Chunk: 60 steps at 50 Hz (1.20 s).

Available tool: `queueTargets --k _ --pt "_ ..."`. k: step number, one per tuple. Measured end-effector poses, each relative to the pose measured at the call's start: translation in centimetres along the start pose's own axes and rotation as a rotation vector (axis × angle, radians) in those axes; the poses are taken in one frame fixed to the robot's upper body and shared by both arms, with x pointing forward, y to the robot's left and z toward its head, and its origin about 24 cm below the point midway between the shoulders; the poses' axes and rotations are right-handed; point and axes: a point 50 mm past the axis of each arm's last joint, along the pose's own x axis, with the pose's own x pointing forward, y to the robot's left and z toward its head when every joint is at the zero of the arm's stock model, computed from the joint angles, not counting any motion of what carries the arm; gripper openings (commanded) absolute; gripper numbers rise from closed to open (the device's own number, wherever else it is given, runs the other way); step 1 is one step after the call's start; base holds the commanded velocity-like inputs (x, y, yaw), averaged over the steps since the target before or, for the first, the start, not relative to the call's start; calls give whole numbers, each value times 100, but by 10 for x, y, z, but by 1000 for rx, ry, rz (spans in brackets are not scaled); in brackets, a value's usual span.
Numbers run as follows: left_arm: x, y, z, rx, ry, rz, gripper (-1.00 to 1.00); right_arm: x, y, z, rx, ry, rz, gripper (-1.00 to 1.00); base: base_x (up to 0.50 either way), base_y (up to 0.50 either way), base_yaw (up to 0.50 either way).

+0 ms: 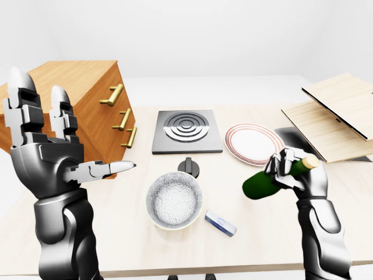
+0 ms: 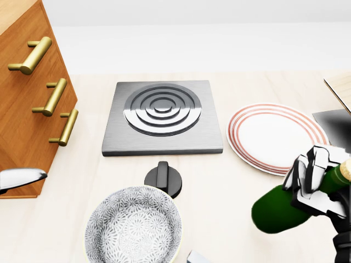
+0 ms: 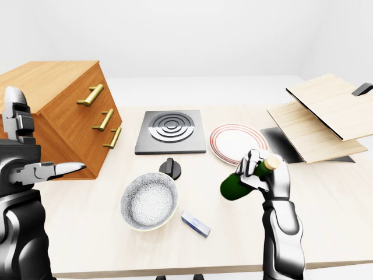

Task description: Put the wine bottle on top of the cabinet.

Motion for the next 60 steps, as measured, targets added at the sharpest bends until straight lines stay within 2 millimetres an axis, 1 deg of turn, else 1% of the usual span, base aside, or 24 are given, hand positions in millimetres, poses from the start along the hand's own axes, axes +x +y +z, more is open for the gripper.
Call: queueTargets --k 7,9,14,21,27,39,42,52,60 --pt "0 0 1 0 -3 0 100 -1 4 34 -98 -130 -7 -100 0 0 0" --pt "0 0 1 1 -3 0 100 -3 6 43 -103 -172 34 -100 0 0 0" --pt "0 0 1 1 -5 1 100 -6 9 70 -154 -284 73 -100 0 0 0" --pt "0 1 2 2 -7 2 100 -9 16 107 -218 -456 89 -100 0 0 0" --pt "-1 0 1 4 -2 0 100 -10 24 133 -240 -594 107 -100 0 0 0" --pt "0 0 3 4 -10 -2 100 -10 36 166 -225 -778 187 -100 0 0 0" --pt "0 -1 3 4 -15 -5 100 -9 39 172 -224 -814 180 -100 0 0 0" --pt "1 -3 6 4 -30 -11 100 -4 48 185 -200 -885 205 -100 0 0 0" --pt "0 -6 8 5 -39 -18 100 2 55 190 -170 -910 228 -100 0 0 0"
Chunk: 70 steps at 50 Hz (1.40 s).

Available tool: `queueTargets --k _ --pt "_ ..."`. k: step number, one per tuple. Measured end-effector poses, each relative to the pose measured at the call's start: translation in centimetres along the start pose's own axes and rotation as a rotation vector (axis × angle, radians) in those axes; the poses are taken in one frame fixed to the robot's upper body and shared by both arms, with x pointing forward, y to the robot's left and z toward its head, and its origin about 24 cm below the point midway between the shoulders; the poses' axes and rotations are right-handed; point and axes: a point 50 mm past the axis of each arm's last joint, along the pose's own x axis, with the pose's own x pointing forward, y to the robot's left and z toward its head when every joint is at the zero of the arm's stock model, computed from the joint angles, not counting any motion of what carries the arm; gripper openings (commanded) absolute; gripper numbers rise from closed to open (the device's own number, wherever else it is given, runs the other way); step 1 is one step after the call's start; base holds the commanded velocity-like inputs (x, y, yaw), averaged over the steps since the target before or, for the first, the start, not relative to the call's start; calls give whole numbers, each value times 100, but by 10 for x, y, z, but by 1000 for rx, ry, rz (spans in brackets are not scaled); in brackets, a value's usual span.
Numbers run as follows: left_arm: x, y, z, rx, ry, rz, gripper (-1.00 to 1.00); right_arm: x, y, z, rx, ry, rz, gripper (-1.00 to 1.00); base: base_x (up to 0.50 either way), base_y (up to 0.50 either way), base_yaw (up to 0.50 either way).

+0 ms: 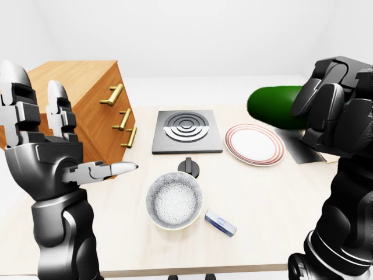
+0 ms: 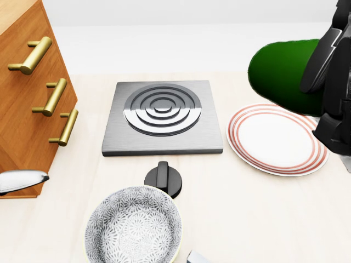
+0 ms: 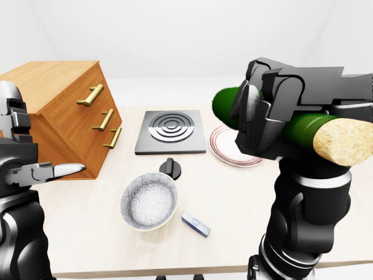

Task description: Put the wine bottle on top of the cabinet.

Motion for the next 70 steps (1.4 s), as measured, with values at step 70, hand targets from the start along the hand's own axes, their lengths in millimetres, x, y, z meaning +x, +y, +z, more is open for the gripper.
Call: queueTargets --k 70 --pt "19 -84 -25 114 5 -241 100 18 32 -30 97 66 87 -100 0 0 0"
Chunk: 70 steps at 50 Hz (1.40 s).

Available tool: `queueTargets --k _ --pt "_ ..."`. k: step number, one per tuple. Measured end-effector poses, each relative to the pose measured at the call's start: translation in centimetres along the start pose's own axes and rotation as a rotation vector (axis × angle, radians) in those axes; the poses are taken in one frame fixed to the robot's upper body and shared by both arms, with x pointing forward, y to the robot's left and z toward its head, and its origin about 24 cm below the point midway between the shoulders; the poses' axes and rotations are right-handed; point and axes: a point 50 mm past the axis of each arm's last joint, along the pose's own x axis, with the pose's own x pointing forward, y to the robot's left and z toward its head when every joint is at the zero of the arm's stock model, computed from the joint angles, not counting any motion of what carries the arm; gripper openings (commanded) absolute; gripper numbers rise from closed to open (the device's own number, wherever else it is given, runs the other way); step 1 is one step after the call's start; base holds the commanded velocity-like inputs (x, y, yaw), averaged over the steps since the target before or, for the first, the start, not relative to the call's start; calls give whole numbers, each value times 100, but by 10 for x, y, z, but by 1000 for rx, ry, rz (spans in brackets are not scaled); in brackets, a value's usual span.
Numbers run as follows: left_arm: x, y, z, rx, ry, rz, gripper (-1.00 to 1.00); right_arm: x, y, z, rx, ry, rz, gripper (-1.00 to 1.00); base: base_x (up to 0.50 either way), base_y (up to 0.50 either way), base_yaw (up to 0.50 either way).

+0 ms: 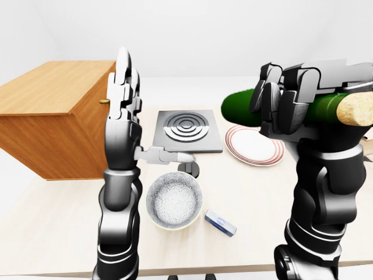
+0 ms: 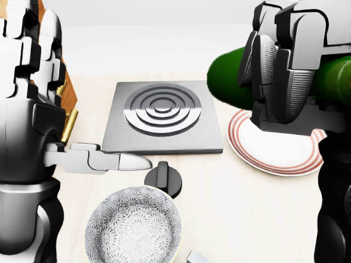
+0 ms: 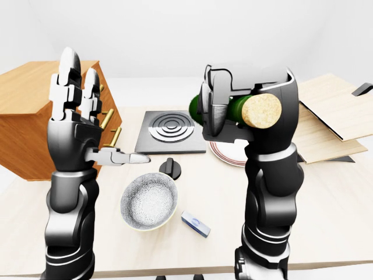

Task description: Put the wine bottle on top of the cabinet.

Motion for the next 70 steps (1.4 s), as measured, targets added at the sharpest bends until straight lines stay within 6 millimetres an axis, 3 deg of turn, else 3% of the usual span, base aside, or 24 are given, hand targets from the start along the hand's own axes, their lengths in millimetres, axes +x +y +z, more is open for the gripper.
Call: queueTargets --k 26,70 --pt "5 -24 -13 3 54 -56 100 -2 10 0 12 3 10 -100 0 0 0" --pt "4 -60 -9 -49 57 -126 100 -4 18 -14 39 67 27 -100 0 0 0"
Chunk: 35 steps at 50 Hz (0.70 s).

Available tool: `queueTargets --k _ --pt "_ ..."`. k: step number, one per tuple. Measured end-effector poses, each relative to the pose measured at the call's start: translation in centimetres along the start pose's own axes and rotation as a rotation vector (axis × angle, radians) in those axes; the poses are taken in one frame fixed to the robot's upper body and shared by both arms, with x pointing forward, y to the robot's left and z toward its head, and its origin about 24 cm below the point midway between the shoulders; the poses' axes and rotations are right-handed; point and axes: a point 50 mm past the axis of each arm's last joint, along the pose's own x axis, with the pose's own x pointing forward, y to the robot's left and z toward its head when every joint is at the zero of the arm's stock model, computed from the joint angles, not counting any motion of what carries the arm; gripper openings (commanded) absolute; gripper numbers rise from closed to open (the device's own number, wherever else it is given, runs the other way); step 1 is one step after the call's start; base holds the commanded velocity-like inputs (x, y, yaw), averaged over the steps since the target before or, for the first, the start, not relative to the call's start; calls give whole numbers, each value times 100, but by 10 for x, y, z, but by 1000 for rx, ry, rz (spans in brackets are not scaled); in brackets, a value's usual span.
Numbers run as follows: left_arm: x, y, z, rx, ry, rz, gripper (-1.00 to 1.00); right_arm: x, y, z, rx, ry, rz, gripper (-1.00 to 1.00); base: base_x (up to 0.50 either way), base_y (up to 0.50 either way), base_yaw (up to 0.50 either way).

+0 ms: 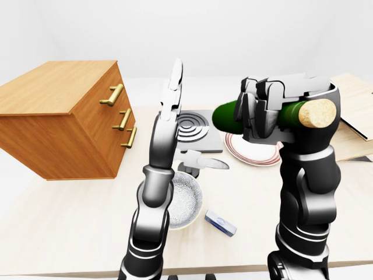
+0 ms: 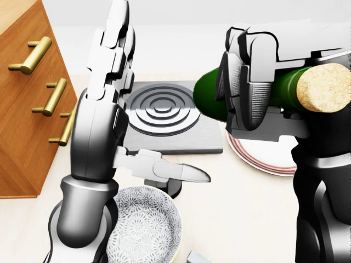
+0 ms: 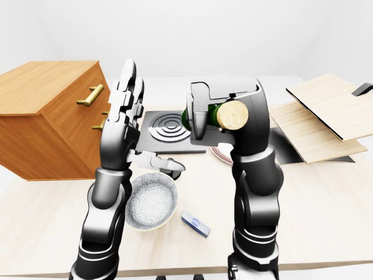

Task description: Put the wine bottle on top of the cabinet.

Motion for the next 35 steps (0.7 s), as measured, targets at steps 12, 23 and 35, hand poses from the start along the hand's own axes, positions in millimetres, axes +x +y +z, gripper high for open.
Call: queueTargets --k 12,23,35 --pt "1 -9 2 -13 -4 -16 100 -4 2 -5 22 24 7 -100 0 0 0" --pt "-4 -19 4 -15 -1 -42 100 -4 4 -4 26 22 3 -100 0 0 0" --pt "-5 -29 6 -17 0 -65 100 -8 5 -5 37 32 11 -100 0 0 0"
